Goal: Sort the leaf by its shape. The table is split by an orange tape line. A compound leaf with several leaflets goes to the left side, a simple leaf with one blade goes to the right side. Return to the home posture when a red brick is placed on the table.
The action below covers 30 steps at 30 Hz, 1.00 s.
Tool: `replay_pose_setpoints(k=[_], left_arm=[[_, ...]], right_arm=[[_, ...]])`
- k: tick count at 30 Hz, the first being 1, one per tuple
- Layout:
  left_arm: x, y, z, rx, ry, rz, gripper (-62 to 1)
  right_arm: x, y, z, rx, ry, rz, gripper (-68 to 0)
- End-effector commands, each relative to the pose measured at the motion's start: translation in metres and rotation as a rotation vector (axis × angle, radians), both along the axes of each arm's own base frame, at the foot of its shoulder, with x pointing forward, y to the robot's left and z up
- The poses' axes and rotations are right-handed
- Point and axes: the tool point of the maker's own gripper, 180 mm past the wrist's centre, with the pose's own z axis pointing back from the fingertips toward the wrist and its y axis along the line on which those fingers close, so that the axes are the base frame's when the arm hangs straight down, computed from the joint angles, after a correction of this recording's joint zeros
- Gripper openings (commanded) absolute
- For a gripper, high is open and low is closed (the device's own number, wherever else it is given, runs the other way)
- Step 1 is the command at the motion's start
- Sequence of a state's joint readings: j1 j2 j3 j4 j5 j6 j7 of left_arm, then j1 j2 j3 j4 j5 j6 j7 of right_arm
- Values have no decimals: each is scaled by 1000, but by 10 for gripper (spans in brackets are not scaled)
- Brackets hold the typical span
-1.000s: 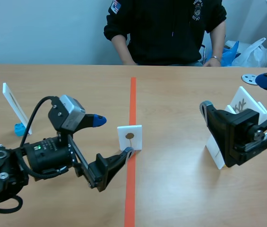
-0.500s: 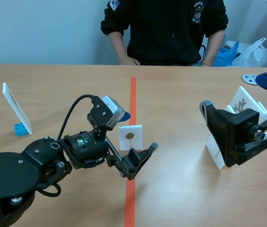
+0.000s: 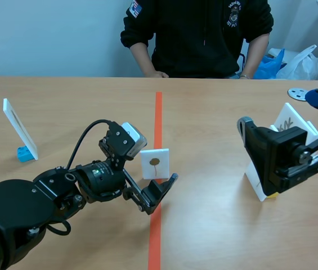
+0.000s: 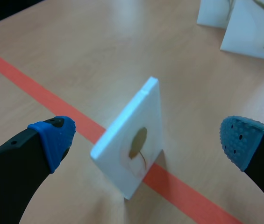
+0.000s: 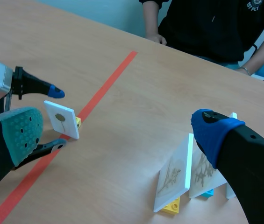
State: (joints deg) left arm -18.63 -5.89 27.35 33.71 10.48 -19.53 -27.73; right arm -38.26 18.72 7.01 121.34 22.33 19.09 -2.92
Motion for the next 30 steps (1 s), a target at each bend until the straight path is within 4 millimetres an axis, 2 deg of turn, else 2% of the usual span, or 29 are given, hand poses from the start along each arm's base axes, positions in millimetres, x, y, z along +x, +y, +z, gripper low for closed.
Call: replay_pose_setpoints(k=[1, 20, 23, 24, 26, 30], left_arm=[[6, -2, 13, -33, -31, 5, 14], [-3, -4, 6, -43, -7, 3, 14], [-3, -4, 5, -41, -5, 6, -146], [-3, -4, 5, -41, -5, 6, -181], [-3, -4, 5, -41, -7, 8, -212], [-1, -7, 6, -48, -4, 22, -221]], right_arm=[[3, 0, 7, 6, -28, 2, 4], [3, 0, 10, 24, -44, -4, 4], [3, 0, 10, 23, -44, -4, 4], [3, 0, 10, 23, -44, -4, 4], [3, 0, 10, 24, -44, -4, 4], [3, 0, 10, 24, -44, -4, 4]])
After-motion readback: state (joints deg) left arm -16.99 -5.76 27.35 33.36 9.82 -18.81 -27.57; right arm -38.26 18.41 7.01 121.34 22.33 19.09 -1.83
